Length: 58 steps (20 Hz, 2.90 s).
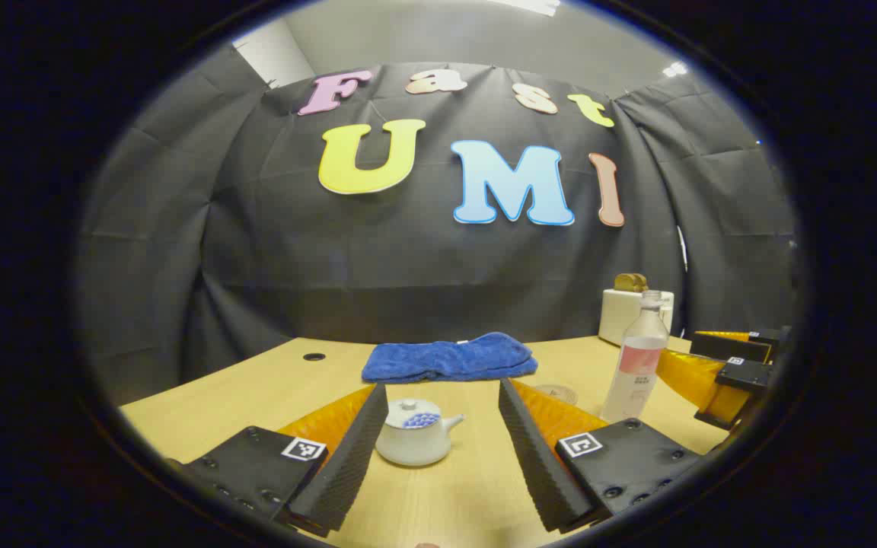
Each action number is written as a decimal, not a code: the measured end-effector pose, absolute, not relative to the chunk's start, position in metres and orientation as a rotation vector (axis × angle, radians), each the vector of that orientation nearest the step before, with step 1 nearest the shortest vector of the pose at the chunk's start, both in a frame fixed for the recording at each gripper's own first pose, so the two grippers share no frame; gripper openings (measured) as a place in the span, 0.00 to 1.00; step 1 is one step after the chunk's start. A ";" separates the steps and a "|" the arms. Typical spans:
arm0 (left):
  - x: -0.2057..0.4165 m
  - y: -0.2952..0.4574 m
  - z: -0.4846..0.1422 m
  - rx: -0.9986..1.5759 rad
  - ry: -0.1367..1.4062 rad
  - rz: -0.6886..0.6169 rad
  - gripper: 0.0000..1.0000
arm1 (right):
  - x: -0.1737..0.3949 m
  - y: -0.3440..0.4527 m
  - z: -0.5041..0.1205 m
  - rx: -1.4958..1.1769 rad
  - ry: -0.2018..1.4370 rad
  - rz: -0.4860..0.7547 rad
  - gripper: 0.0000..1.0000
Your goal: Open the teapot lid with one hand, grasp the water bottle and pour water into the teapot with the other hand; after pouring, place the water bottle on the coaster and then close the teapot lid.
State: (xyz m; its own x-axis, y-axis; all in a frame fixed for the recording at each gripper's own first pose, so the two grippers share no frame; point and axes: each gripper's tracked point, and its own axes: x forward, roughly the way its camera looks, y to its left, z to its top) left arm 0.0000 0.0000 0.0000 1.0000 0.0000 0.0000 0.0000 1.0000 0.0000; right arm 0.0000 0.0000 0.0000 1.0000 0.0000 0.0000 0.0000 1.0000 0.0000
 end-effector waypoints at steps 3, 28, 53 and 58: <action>0.004 0.002 -0.005 -0.005 0.019 0.006 0.99 | 0.001 -0.001 -0.001 0.006 0.009 -0.002 0.84; 0.085 0.034 -0.028 0.014 0.120 0.006 0.90 | 0.003 -0.016 -0.023 0.070 0.055 -0.022 0.85; 0.100 0.036 -0.023 0.000 0.105 -0.005 0.12 | 0.013 -0.033 -0.041 0.090 0.089 -0.057 0.84; 0.099 0.037 -0.008 0.018 0.083 -0.012 0.12 | 0.018 -0.030 -0.039 0.068 0.091 -0.047 0.84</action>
State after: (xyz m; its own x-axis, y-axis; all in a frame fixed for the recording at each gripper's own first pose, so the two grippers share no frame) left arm 0.0994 0.0367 -0.0080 0.9965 -0.0115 -0.0827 0.0130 0.9998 0.0177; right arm 0.0180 -0.0304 -0.0393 0.9948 -0.0434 -0.0922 0.0496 0.9966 0.0660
